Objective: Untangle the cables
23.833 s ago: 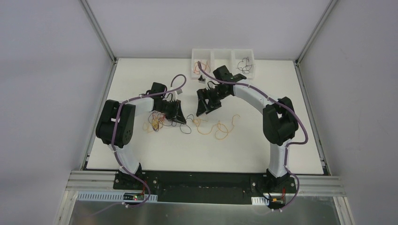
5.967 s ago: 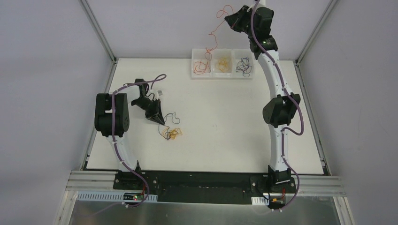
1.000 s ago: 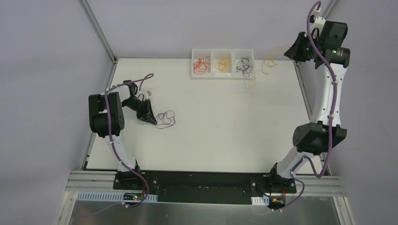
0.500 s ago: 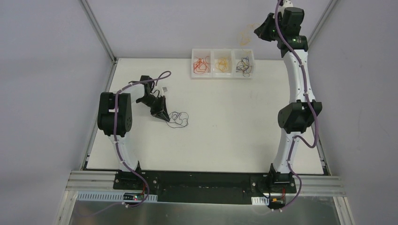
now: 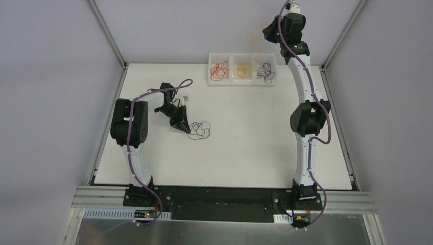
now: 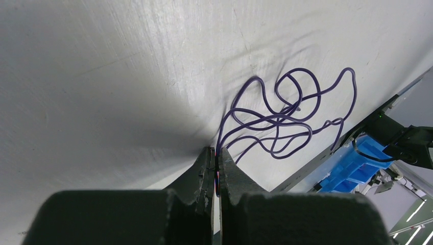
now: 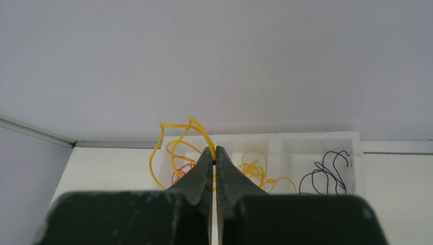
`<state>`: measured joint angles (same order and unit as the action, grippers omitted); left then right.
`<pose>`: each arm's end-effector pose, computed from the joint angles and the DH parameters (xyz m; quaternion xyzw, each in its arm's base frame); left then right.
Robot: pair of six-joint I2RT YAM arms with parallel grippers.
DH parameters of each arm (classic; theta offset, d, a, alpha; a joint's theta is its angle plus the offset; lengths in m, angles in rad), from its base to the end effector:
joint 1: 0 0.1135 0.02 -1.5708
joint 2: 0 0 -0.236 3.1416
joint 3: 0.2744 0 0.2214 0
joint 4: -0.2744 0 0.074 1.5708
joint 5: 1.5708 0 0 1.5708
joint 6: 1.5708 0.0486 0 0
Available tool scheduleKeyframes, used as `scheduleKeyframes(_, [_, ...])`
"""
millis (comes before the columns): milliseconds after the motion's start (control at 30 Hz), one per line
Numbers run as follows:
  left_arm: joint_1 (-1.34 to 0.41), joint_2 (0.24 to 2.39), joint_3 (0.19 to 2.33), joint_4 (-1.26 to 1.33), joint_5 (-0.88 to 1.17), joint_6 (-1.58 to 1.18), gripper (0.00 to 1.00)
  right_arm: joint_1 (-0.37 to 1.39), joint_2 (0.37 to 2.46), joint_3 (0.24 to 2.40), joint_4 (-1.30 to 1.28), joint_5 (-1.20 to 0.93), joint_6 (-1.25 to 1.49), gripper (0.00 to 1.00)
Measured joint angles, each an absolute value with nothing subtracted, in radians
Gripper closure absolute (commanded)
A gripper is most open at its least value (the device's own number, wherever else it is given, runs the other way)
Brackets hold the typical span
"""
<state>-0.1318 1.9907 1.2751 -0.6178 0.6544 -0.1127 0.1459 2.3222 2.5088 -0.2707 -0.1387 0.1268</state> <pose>0.3360 -0.0744 0.1251 0.0470 0.9399 -0.3304 0.0724 0.4948 0.0795 0.3742 -0.0539 0.7340 0.1423 0.6619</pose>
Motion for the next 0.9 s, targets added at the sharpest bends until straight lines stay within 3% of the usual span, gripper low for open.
scheduleKeyframes(900, [-0.132,1.996,1.279,-0.617,0.662,-0.120,1.00,0.197,2.345,2.472,-0.102,-0.119,0.188,1.00])
